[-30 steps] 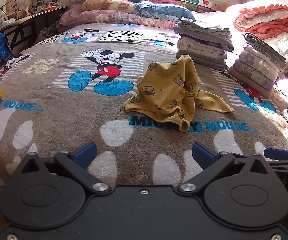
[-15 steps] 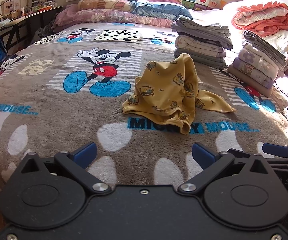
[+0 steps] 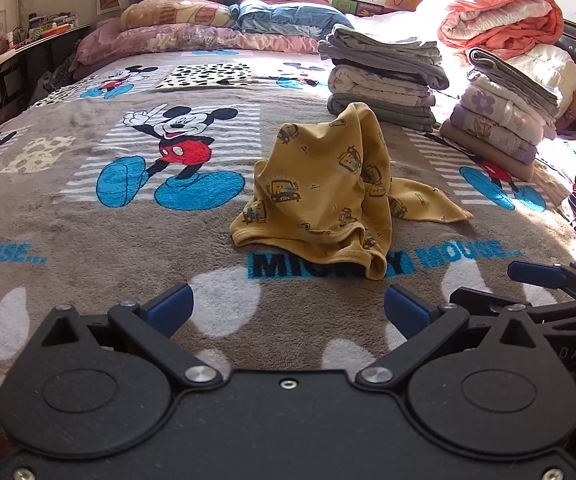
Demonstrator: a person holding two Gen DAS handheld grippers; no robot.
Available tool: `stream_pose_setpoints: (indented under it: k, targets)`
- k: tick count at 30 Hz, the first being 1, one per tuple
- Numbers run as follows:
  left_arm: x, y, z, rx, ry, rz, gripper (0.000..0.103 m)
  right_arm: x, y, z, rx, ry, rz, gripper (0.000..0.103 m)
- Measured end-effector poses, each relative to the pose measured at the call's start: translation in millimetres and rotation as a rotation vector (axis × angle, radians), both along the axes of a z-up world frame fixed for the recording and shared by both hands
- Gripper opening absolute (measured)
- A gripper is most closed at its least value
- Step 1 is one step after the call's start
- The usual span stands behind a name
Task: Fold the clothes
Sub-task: 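Move both grippers toward the crumpled yellow garment on the bed, then grasp the yellow garment edge with the left gripper while the right gripper grasps another edge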
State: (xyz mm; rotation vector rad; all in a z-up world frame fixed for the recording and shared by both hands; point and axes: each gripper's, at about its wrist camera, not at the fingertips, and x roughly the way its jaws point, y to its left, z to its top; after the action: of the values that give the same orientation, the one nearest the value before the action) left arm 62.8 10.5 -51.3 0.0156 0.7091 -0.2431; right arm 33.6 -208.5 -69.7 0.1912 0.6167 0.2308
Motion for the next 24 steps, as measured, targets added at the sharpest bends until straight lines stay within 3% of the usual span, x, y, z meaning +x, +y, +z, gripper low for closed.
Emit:
stream_pose_setpoints:
  k: [6, 8, 11, 14, 16, 19, 21, 23, 24]
  targets:
    - [11, -3, -20, 0.041, -0.091, -0.051, 0.103, 12, 7, -12, -0.119, -0.038, 0.052, 0.103]
    - [21, -3, -30, 0.056, -0.043, -0.066, 0.103, 14, 11, -16, -0.173, -0.065, 0.063, 0.103]
    - [35, 3, -44, 0.01, 0.028, -0.052, 0.103, 17, 14, -27, -0.228, -0.102, 0.068, 0.103]
    - [39, 8, -56, -0.009, 0.006, -0.065, 0.103, 23, 16, -37, -0.237, -0.098, 0.079, 0.103]
    - [44, 8, -63, 0.02, -0.004, -0.049, 0.102, 26, 20, -43, -0.254, -0.11, 0.104, 0.103]
    - [49, 8, -69, 0.061, -0.042, -0.056, 0.101, 34, 35, -54, -0.351, -0.138, 0.132, 0.1]
    - [51, 8, -72, 0.093, -0.071, -0.069, 0.098, 39, 45, -63, -0.403, -0.143, 0.151, 0.094]
    - [53, 7, -76, 0.127, -0.097, -0.085, 0.093, 45, 53, -71, -0.455, -0.144, 0.178, 0.08]
    - [55, 6, -79, 0.143, -0.1, -0.096, 0.084, 48, 57, -75, -0.484, -0.147, 0.191, 0.079]
